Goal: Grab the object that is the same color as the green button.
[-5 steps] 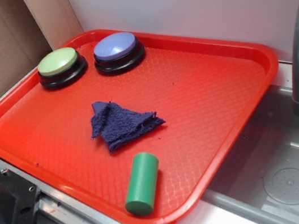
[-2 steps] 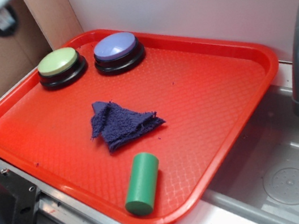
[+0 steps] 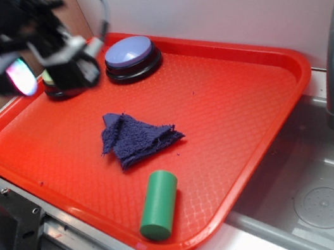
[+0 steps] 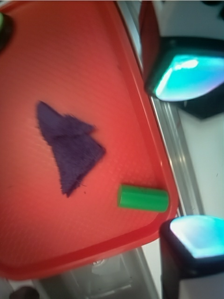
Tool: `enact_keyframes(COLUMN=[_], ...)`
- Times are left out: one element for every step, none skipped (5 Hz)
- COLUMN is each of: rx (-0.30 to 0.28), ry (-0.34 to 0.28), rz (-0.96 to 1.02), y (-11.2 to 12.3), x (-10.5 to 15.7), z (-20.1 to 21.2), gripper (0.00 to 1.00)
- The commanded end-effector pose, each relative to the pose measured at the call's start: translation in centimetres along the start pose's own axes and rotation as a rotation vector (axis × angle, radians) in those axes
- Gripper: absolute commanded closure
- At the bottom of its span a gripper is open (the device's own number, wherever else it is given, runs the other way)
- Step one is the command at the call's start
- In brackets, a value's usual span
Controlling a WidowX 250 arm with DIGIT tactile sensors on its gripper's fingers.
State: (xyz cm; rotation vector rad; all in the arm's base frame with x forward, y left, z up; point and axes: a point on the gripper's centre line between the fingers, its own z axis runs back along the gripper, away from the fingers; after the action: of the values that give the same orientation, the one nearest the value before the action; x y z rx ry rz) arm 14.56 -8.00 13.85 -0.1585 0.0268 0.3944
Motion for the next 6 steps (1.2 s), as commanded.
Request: enact_keyframes(rx=[0.006, 0.033, 0.036, 0.07, 0.082, 0.094], ry=[-0.008, -0.01, 0.034, 0.017, 0.022, 0.019], rz=[0.18, 0.193, 0.198, 0.192, 0.191, 0.185], y=[-2.1, -3.1, -3.7, -4.5, -4.5, -4.6], x=[-0.3, -1.5, -1.0, -0.7, -0.5, -0.2], z=[-4.6, -6.4, -8.2, -10.4, -11.3, -12.3], gripper=[0.0, 0.0, 0.0, 0.0, 0.0, 0.0])
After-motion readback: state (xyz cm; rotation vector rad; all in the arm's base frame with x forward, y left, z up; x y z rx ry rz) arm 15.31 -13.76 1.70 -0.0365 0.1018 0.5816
